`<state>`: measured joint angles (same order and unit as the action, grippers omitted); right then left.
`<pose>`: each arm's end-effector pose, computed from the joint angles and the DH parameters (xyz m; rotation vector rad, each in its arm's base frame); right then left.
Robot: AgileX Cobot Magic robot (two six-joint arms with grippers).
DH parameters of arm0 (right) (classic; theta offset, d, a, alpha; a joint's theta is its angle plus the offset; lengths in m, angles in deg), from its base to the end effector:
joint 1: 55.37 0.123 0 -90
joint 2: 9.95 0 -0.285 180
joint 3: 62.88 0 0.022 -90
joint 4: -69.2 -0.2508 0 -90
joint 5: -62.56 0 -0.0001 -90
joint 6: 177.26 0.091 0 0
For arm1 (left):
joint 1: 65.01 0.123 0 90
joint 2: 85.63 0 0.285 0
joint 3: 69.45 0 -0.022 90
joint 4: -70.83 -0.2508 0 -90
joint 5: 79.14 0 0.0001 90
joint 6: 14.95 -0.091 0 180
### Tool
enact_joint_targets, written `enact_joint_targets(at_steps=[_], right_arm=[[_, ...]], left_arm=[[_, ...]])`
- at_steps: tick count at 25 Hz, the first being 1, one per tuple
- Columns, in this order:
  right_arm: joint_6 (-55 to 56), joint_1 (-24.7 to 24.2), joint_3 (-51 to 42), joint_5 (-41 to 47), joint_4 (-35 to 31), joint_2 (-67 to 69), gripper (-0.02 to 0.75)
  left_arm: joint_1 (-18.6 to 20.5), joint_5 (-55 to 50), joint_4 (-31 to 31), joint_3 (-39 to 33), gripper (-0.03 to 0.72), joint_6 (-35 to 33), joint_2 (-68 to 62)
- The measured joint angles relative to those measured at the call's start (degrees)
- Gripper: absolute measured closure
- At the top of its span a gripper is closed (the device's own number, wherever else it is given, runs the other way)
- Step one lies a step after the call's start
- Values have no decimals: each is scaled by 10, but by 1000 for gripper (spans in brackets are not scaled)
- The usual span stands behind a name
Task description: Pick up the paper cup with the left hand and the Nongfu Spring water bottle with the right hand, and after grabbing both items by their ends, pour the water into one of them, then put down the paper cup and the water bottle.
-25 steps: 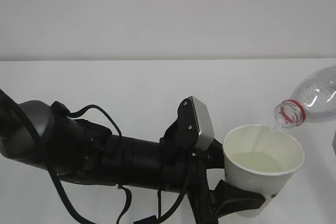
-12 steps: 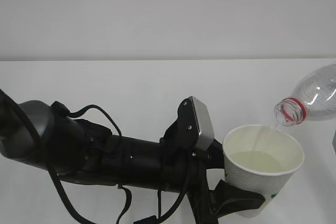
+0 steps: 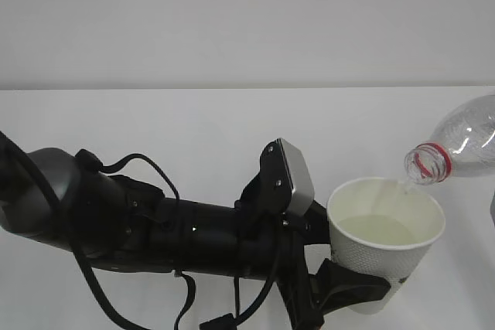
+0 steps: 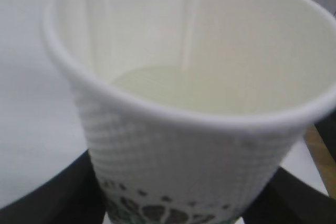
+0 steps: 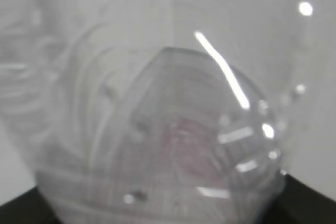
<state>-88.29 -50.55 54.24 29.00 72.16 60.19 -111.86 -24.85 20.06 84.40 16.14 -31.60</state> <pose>0.1904 0.0187 0.2209 -1.4297 1.2060 -1.0876 0.2115 -0.3093 0.1171 1.2820 1.5616 -1.1372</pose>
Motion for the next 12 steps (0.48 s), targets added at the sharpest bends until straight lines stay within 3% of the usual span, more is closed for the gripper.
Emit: enact_joint_targets(at_steps=[12], right_arm=[[0,0,0,0,-1,0,253]], left_arm=[[0,0,5,0,187,0,0]])
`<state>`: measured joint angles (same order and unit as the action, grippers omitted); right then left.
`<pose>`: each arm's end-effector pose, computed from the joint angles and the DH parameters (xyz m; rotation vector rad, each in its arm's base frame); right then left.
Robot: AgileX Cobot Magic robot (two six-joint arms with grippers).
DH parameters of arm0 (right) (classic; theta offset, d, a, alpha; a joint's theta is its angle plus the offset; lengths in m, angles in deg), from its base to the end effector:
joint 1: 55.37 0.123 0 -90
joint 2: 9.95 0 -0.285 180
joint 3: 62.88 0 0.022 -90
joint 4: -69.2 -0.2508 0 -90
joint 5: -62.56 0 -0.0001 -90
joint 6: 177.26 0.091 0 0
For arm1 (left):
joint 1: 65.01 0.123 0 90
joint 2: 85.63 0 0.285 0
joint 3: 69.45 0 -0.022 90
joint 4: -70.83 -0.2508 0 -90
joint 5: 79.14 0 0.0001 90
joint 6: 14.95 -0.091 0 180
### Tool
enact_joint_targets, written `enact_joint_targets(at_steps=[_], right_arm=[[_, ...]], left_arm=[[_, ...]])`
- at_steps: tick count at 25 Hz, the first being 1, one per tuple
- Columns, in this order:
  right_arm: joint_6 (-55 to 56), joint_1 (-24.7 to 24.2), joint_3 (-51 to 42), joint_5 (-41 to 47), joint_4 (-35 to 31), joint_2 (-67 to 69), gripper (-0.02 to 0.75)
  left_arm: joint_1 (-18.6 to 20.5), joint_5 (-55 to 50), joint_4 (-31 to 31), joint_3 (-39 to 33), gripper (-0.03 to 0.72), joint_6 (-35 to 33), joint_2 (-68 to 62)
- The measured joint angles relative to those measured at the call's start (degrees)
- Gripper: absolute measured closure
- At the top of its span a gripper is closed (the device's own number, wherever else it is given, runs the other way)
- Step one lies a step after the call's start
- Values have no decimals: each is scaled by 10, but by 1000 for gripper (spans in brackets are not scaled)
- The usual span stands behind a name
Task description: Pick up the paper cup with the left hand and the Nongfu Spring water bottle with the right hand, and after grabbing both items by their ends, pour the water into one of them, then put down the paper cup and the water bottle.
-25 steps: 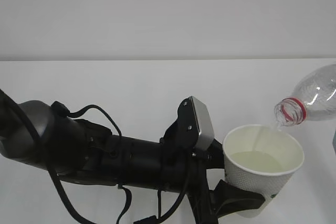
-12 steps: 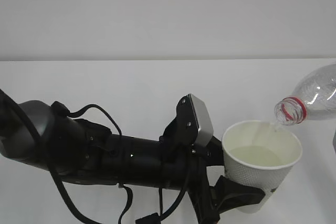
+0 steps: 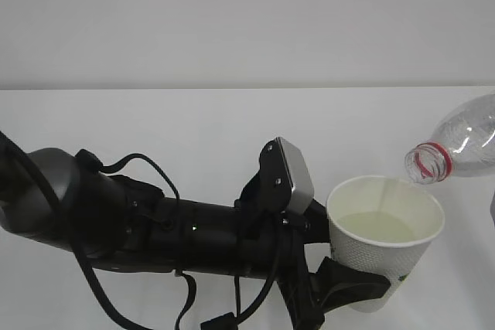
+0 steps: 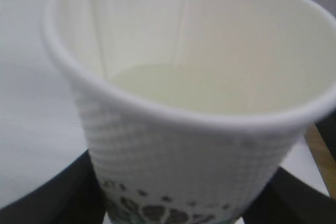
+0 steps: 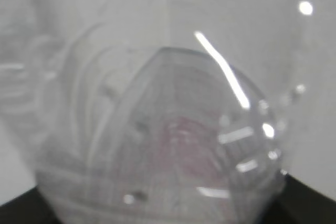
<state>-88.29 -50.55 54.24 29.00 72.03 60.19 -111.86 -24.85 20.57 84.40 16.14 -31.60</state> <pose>0.1904 0.0185 0.2209 -1.4278 1.2081 -1.0873 0.2121 -0.3093 0.1173 1.2718 1.5655 -1.1366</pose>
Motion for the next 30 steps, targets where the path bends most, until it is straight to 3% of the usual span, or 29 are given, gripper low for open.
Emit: enact_joint_targets(at_steps=[30], right_arm=[[-8,0,1,-4,0,0,253]], left_arm=[[0,0,0,0,188,0,0]])
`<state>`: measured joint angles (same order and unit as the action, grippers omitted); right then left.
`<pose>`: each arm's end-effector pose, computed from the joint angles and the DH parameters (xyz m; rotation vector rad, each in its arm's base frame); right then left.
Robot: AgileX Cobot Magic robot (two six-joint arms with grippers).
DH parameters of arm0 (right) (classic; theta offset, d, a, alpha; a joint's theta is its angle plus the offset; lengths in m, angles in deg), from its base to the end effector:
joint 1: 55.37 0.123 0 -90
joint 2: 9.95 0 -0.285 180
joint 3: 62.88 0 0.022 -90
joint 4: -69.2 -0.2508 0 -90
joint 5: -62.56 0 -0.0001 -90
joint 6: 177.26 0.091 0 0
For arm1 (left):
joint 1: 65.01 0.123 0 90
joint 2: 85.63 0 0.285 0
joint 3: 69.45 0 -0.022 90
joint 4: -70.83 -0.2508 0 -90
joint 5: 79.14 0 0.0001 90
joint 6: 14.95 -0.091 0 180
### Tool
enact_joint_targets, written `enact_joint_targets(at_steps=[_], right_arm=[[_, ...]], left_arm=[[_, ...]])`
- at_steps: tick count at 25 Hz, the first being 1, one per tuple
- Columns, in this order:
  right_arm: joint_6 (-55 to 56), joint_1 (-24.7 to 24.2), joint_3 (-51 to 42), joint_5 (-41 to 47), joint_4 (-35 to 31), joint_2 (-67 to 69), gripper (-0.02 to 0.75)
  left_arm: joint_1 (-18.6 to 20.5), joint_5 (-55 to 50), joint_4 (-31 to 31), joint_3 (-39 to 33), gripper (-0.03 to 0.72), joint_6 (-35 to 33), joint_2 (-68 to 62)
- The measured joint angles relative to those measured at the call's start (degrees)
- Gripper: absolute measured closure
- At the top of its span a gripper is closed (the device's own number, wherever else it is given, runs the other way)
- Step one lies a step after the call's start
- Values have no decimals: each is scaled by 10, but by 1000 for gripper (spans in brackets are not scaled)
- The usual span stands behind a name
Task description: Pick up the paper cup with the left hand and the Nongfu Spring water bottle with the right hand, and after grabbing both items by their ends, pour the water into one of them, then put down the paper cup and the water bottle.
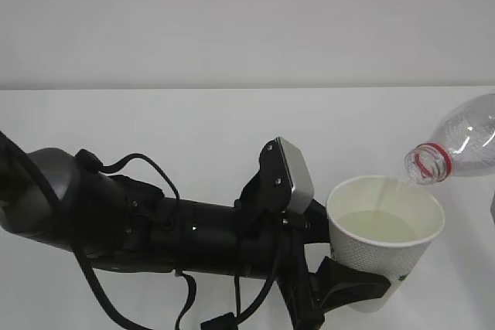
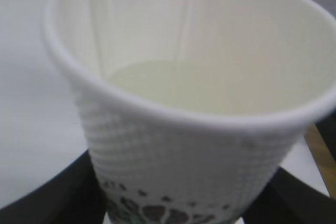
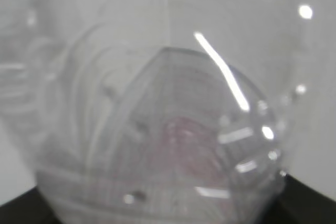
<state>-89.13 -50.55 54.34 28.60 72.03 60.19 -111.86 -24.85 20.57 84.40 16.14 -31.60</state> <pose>0.1908 0.0186 0.2221 -1.4320 1.1934 -1.1016 0.2121 -0.3093 0.1173 1.2718 1.5655 -1.1366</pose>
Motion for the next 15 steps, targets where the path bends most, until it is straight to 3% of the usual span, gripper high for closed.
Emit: enact_joint_targets(at_steps=[15], right_arm=[[-2,0,0,0,-2,0,253]], left_arm=[[0,0,0,0,189,0,0]])
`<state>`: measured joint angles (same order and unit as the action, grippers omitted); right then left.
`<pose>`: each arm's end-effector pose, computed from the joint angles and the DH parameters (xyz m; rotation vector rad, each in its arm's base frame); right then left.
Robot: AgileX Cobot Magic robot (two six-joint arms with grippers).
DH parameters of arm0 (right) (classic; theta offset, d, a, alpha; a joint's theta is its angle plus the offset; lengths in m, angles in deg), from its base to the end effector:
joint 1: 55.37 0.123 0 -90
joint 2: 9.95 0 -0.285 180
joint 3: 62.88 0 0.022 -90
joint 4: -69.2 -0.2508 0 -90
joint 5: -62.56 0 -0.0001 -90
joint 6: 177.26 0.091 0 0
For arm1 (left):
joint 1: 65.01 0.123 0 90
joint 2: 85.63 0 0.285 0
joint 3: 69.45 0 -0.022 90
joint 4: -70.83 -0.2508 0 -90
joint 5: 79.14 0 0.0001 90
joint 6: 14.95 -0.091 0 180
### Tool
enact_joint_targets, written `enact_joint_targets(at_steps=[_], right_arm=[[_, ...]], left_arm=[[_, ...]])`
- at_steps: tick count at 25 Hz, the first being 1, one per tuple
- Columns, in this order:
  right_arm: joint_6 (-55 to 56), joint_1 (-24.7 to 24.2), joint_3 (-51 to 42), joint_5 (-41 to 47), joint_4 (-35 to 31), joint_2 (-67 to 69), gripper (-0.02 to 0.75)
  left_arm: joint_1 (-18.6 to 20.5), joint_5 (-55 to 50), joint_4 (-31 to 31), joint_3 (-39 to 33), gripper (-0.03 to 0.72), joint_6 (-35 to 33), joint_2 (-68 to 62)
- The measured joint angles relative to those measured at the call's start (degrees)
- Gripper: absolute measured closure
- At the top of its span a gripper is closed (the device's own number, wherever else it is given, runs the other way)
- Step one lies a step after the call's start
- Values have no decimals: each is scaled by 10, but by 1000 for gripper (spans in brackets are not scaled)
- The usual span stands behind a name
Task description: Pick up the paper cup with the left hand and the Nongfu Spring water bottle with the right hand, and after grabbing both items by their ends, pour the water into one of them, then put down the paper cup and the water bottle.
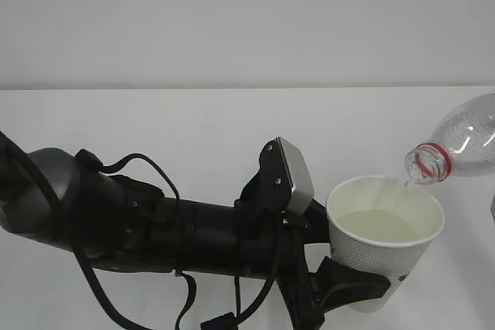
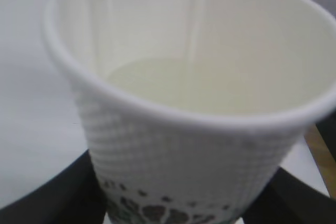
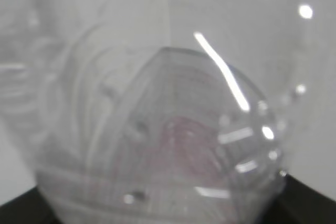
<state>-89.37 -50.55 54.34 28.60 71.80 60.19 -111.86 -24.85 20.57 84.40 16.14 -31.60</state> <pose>0.1908 0.0184 0.2221 -1.4318 1.1945 -1.1041 0.2121 -0.3093 0.1173 1.2718 1.5655 -1.1366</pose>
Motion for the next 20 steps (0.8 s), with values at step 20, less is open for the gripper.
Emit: enact_joint_targets(at_steps=[20], right_arm=[[6,0,0,0,-1,0,253]], left_arm=[[0,0,2,0,190,0,0]])
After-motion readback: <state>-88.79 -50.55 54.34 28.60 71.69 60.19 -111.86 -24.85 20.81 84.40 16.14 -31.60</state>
